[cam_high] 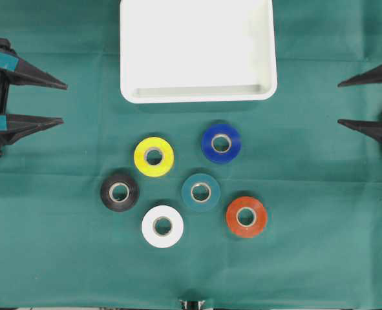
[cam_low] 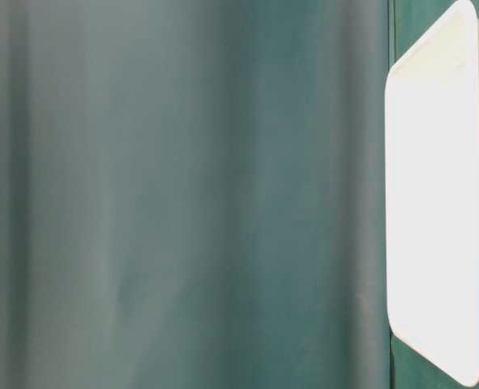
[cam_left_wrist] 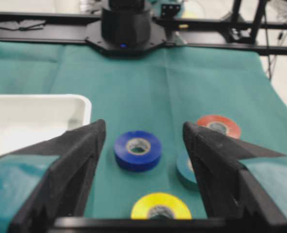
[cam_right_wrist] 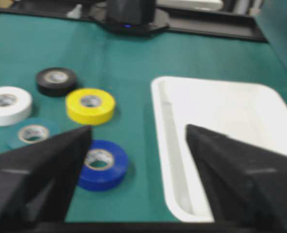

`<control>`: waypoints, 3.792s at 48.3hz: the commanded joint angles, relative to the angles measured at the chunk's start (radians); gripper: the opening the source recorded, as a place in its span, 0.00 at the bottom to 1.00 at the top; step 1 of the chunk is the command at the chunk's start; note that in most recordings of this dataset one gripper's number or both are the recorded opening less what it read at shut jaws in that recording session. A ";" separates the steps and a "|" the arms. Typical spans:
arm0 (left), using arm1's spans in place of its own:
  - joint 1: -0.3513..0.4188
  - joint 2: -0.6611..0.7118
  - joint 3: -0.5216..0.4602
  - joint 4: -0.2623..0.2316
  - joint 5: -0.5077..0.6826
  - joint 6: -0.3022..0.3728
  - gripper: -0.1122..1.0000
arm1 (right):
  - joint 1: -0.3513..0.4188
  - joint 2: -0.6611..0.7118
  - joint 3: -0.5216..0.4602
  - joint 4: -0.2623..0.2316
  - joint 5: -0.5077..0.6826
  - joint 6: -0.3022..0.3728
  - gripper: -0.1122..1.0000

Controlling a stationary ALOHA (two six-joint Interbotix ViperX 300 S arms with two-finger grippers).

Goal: Put the tape into the white case with the left arm.
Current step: 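Move the left gripper toward the yellow tape roll, then lower the left gripper into the yellow roll's core and grip it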

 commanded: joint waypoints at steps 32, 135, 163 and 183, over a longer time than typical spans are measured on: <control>-0.006 0.026 0.023 -0.003 0.055 0.000 0.73 | -0.015 -0.040 0.112 -0.005 0.149 0.008 0.99; -0.051 0.670 -0.371 -0.006 0.299 -0.023 0.73 | -0.017 -0.060 0.166 -0.189 0.098 0.041 0.99; -0.040 0.867 -0.488 -0.003 0.325 -0.017 0.73 | -0.015 -0.060 0.166 -0.190 0.098 0.041 0.99; -0.008 0.905 -0.483 -0.003 0.402 -0.018 0.72 | -0.017 -0.060 0.166 -0.190 0.098 0.041 0.99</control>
